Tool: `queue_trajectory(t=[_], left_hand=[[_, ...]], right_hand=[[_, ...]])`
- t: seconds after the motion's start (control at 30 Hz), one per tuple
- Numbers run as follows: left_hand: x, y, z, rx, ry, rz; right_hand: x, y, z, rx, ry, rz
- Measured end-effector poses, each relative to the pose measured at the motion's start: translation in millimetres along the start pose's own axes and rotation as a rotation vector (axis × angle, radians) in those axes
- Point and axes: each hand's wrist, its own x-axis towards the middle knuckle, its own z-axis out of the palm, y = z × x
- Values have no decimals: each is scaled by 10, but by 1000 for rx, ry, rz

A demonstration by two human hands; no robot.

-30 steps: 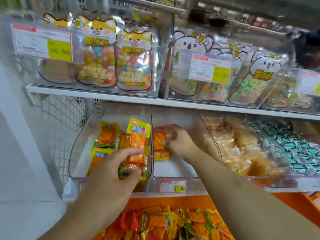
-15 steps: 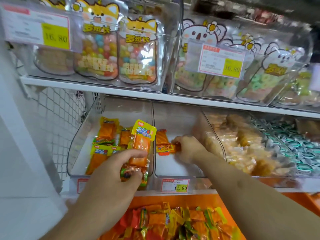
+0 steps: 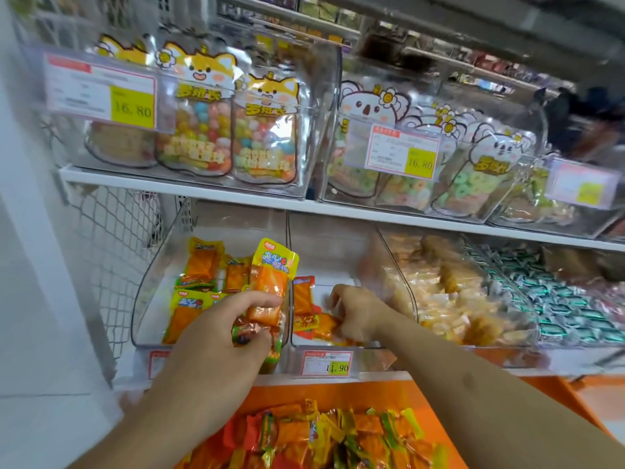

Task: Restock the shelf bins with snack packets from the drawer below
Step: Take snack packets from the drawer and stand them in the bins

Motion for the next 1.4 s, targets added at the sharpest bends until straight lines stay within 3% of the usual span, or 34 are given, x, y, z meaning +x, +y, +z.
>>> queue_trajectory(t=[0.1, 0.2, 0.3, 0.43, 0.53, 0.67, 0.87, 1.1, 1.2, 1.3, 1.4], left_hand=[[-1, 13, -26, -19, 2, 18], [3, 7, -37, -42, 10, 30], [2, -1, -37, -37, 12, 47], [-5, -25, -32, -41, 9, 54], [10, -35, -11, -26, -8, 40], [29, -31, -16, -15, -12, 51], [19, -44, -10, 7, -17, 48], [41, -41, 5, 6, -23, 34], [42, -53, 10, 7, -18, 43], [50, -73, 9, 16, -14, 52], [55, -80, 4, 21, -21, 49]], right_hand=[[-52, 8, -68, -17, 34, 3], [-74, -22, -173, -64, 193, 51], [-62, -78, -259, 91, 292, 154], [74, -129, -199, 358, 320, 288], [178, -128, -61, 366, 243, 317], [204, -114, 11, 144, 167, 179], [181, -11, 56, 80, -2, -9], [334, -50, 104, -22, -11, -68], [302, -79, 75, -34, 49, -176], [309, -109, 106, -146, -8, -289], [411, -132, 158, -211, -10, -273]])
